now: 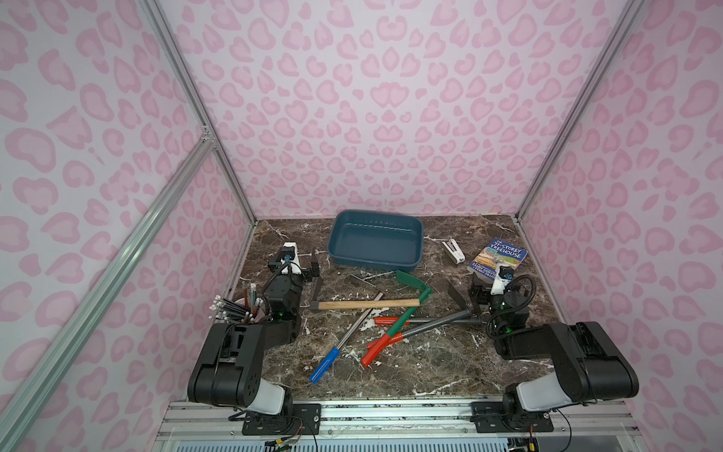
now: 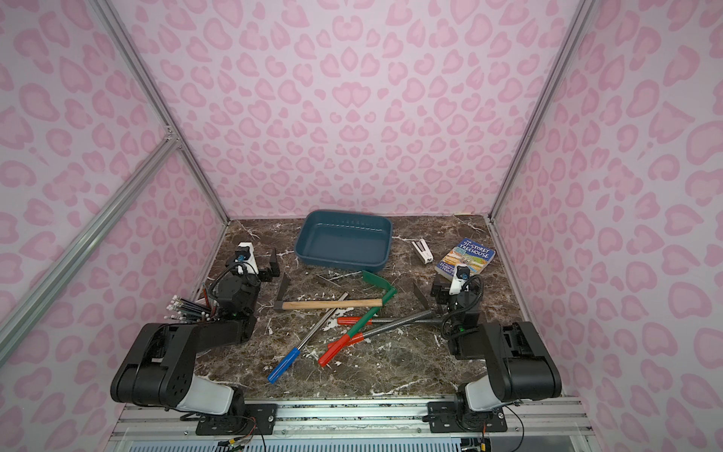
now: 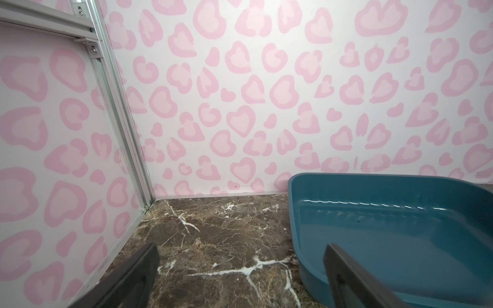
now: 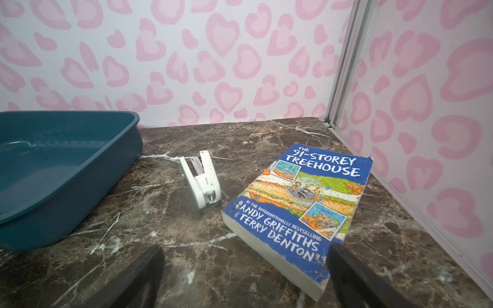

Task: Put the small hoe into the storage box
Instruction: Pick up the hoe from the center of the board.

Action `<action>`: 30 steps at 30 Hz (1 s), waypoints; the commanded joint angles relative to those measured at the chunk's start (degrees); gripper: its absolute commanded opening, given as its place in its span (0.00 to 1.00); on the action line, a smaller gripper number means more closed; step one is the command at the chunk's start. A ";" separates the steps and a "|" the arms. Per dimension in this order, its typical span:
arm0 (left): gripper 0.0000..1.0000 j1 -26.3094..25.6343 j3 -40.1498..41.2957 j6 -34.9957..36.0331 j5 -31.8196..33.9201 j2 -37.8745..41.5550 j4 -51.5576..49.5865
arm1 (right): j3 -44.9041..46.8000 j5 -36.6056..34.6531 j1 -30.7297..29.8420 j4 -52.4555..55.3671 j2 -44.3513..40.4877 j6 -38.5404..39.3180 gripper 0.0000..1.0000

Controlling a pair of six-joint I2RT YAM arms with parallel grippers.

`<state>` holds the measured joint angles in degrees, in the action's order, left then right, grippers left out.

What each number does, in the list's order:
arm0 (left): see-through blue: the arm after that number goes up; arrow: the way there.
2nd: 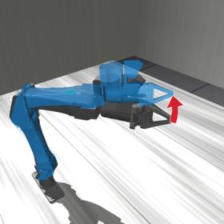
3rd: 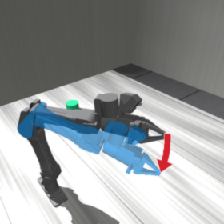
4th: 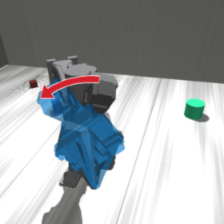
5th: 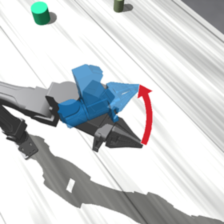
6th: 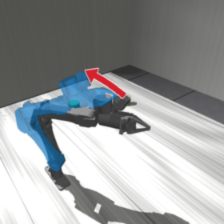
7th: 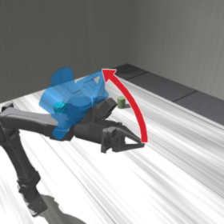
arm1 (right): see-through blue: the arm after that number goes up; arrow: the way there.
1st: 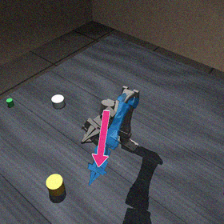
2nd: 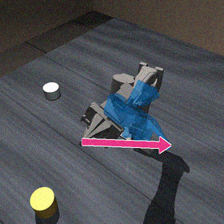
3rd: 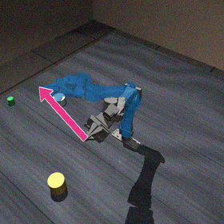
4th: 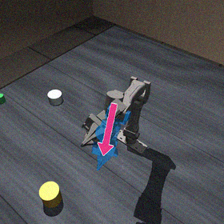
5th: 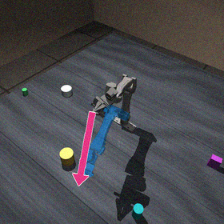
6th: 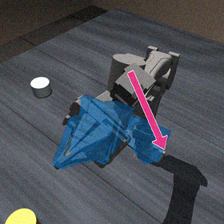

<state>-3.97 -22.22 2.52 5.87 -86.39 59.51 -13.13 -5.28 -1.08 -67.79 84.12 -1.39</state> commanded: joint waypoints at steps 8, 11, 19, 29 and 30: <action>0.96 -2.14 -11.93 -8.67 5.26 4.32 -26.62 | -9.17 -2.89 -4.08 22.90 -7.98 2.58 0.99; 0.96 -3.50 -16.32 -12.97 4.72 5.15 -35.45 | -12.15 -5.09 -6.76 30.35 -9.69 2.67 0.99; 0.96 -6.59 -24.67 -23.19 1.57 4.74 -53.60 | -19.07 -10.55 -15.21 43.22 -12.67 3.24 0.99; 0.96 -8.14 -25.19 -35.84 -3.36 10.03 -63.82 | -31.30 -12.43 -21.54 57.86 -11.49 4.92 0.99; 0.96 -8.29 -24.92 -37.10 -4.14 10.78 -64.65 | -32.74 -12.86 -22.53 59.24 -10.99 5.27 0.99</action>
<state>-11.94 -46.83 -28.75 4.80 -76.93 -1.02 -42.52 -16.88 -21.85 -14.17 72.42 2.61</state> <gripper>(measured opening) 0.962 0.990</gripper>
